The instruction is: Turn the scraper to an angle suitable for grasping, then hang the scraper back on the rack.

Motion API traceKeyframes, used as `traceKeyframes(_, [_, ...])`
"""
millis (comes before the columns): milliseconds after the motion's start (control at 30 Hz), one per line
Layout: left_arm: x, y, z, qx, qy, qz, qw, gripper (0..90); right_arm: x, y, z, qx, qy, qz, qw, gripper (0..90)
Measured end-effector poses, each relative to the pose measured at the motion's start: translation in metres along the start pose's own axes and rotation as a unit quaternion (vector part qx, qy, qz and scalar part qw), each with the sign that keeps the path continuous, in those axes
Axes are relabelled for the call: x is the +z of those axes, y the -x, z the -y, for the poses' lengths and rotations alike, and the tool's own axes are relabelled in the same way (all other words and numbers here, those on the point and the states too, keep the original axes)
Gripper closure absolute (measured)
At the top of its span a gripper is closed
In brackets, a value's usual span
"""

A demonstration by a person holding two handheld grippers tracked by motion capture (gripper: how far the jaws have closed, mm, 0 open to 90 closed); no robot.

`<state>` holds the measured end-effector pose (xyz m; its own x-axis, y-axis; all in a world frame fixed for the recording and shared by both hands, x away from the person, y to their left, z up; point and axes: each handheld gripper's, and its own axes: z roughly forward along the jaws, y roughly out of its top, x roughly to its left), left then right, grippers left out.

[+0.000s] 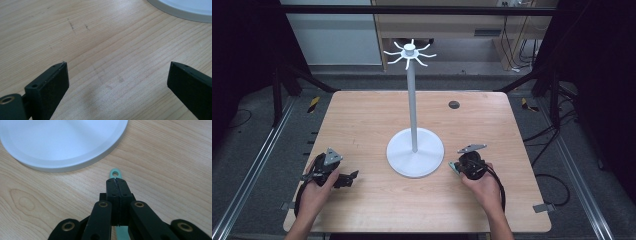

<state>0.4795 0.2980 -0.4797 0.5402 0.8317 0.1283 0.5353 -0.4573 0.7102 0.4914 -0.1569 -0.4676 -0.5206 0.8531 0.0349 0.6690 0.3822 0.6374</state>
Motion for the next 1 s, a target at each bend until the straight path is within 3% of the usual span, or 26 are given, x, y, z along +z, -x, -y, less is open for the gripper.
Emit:
traceKeyframes(133, [0.000, 0.000, 0.000, 0.001, 0.000, -0.001, 1.0000, 3.6, 0.000, -0.001, -0.005, -0.013, -0.011, 0.006, 0.9998, 89.0])
traceKeyframes(367, [-0.001, 0.000, 0.000, 0.001, -0.002, 0.001, 1.0000, 3.6, -0.004, 0.000, -0.011, -0.011, -0.022, 0.007, 0.9997, 85.3])
traceKeyframes(633, [0.000, 0.001, 0.000, 0.002, -0.003, 0.001, 1.0000, 3.7, -0.007, 0.001, -0.016, -0.011, -0.044, 0.003, 0.9990, 67.0])
traceKeyframes(1000, [0.000, 0.000, 0.000, 0.001, -0.001, 0.000, 1.0000, 3.7, -0.009, 0.002, -0.027, -0.025, -0.073, -0.004, 0.9970, 54.7])
